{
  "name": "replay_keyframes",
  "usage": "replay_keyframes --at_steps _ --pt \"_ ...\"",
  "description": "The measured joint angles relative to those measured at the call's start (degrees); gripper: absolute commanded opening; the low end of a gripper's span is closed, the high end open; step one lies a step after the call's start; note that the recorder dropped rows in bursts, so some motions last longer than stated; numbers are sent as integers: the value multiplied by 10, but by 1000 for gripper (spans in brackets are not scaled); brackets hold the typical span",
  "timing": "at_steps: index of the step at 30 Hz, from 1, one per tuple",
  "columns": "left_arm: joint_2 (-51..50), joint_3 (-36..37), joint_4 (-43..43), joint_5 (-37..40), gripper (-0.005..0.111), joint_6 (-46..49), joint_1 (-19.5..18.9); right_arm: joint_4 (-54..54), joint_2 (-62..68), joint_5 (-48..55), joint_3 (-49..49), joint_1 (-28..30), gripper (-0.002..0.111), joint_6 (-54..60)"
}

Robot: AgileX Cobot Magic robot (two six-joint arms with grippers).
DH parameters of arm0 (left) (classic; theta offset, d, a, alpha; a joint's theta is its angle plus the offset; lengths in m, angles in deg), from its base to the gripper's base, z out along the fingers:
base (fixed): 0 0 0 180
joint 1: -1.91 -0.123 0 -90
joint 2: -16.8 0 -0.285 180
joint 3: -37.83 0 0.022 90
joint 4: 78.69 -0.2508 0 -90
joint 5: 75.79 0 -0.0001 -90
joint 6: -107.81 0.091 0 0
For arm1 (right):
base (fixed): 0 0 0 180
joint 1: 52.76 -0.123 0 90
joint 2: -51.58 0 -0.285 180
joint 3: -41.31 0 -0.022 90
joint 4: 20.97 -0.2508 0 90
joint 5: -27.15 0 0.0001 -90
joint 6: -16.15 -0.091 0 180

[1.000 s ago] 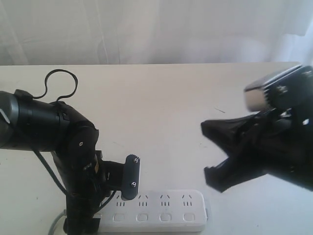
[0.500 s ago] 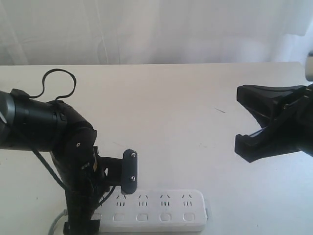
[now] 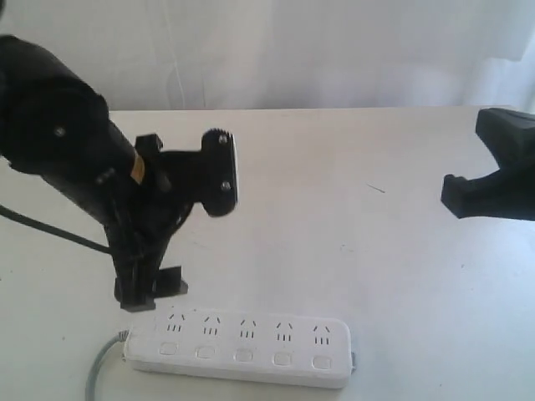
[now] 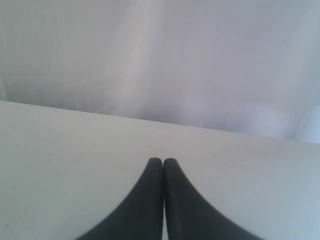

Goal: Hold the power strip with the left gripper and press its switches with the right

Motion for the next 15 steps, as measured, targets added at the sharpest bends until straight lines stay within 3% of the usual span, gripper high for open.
replay_keyframes --at_steps 12,15 --pt "219 -52 0 16 97 -63 0 -1 0 57 0 0 0 1" --pt "274 -53 -7 17 90 -95 0 -1 0 89 0 0 0 1"
